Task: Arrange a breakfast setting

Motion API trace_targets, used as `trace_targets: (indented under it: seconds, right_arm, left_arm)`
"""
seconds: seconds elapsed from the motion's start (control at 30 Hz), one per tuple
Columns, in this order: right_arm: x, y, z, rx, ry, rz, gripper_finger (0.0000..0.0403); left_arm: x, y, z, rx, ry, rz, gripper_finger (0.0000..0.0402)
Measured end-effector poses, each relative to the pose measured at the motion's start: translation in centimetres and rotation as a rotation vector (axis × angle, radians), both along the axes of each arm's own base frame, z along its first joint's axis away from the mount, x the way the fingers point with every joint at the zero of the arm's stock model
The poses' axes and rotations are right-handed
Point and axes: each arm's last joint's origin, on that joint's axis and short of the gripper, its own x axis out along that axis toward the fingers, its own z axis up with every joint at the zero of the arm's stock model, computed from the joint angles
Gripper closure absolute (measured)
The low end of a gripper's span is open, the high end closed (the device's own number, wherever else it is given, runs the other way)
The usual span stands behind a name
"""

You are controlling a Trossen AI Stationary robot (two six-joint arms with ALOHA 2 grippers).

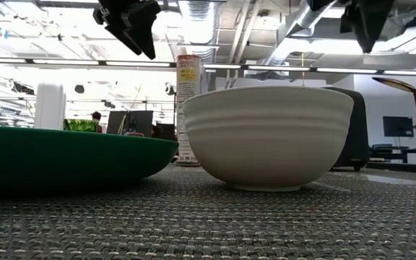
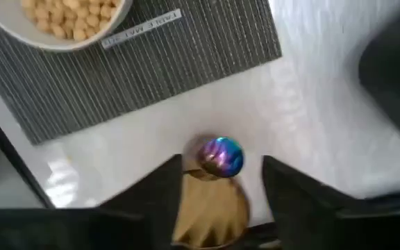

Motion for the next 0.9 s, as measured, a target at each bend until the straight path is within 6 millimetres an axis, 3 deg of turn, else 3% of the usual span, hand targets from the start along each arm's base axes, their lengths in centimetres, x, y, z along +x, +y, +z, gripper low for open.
trace_targets:
  seconds: [0.13, 0.23, 0.43, 0.63, 0.9]
  right_arm:
    - [0.5, -0.7, -1.2, 0.028, 0.06, 0.155, 0.011]
    - [0.9, -1.0, -2.1, 0.101, 0.086, 0.336, 0.0084]
    - [1.6, -2.5, -3.4, 0.143, 0.102, 0.569, 0.009]
    - [2.3, -4.1, -4.1, 0.166, 0.095, 0.614, 0.0099]
    - [2.8, -3.0, -5.0, 0.28, 0.101, 0.782, 0.01]
  left_arm:
    - [0.0, 0.0, 0.0, -0.007, 0.002, -0.003, 0.0121]
    - [0.0, 0.0, 0.0, -0.012, 0.002, -0.006, 0.0121]
    - [0.0, 0.0, 0.0, -0.021, -0.014, 0.007, 0.0121]
    - [0.0, 0.0, 0.0, -0.022, -0.045, 0.034, 0.0121]
    - [0.0, 0.0, 0.0, -0.021, -0.049, 0.038, 0.0121]
